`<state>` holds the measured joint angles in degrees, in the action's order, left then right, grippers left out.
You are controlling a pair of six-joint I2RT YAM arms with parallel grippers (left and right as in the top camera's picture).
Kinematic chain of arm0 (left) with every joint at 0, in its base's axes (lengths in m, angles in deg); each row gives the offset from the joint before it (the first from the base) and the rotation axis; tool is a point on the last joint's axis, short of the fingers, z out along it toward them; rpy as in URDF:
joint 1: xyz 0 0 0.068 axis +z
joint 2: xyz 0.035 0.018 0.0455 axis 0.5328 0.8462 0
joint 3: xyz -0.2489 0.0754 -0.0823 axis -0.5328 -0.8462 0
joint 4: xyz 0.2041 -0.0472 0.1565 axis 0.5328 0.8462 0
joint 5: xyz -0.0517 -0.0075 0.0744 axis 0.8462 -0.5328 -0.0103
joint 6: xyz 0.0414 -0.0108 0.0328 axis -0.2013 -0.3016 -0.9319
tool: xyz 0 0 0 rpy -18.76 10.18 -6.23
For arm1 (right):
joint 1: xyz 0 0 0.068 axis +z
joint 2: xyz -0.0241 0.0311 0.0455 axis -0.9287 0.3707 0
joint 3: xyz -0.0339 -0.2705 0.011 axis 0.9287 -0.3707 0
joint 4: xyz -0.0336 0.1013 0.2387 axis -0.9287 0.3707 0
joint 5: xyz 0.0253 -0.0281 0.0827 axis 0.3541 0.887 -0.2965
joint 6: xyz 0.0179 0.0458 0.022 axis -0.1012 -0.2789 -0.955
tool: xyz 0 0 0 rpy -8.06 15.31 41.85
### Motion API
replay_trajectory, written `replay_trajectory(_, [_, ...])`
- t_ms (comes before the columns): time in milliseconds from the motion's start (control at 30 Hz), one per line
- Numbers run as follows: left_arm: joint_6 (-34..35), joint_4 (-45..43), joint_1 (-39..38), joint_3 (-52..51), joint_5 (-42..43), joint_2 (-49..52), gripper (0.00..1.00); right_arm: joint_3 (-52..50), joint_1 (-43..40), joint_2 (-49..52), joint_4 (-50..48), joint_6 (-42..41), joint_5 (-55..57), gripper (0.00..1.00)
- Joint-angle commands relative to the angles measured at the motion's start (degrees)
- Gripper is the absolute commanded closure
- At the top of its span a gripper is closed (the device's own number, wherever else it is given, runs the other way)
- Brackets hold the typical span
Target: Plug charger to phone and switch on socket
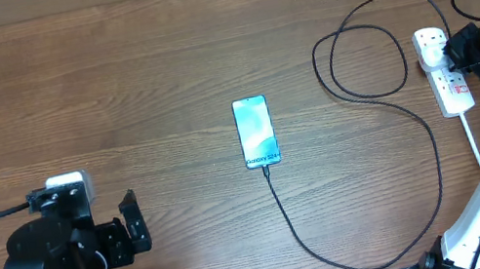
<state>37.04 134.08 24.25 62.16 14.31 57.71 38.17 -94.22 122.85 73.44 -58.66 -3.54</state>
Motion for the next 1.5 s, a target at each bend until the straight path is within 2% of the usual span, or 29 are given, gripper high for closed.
replay_trajectory(0, [1.0, 0.0, -0.3, -0.1, -0.9, -1.5, 0.00, 0.6, 2.7, 3.6, -0.2, 1.7, -1.6, 0.96])
replay_trajectory(300, [1.0, 0.0, 1.3, -0.1, -0.9, -12.4, 0.00, 7.7, 1.6, -2.1, 9.9, 1.4, 2.1, 0.96])
replay_trajectory(500, [1.0, 0.0, 1.6, -0.1, -1.0, -19.6, 0.00, 14.7, 0.0, -15.1, 15.7, 0.1, 1.4, 0.96])
replay_trajectory(700, [1.0, 0.1, 3.2, -0.1, -1.0, -23.1, 0.01, 20.8, -0.1, -32.6, 11.7, 0.2, -3.9, 0.96])
replay_trajectory(933, [1.0, 4.5, 7.3, -0.1, -1.0, -26.0, 0.00, 24.0, -0.4, -52.1, -5.9, 0.4, -14.5, 0.96])
replay_trajectory(1000, [1.0, 6.8, 8.1, -0.1, -1.0, -27.5, 0.00, 24.0, -0.4, -55.7, -8.2, 0.8, -15.2, 0.96])
replay_trajectory(1100, [1.1, 10.6, 9.4, -0.1, -1.0, -29.7, 0.00, 24.0, -0.4, -60.2, -8.2, 0.9, -15.3, 0.96])
replay_trajectory(1233, [1.0, 10.3, 10.3, -0.2, -1.0, -33.4, 0.00, 24.0, 0.0, -64.7, -5.3, 5.4, -17.7, 0.96])
replay_trajectory(1467, [1.0, 10.2, 10.7, -0.2, -0.9, -39.3, 0.01, 22.1, 5.0, -70.1, -0.9, 6.6, -24.3, 0.96])
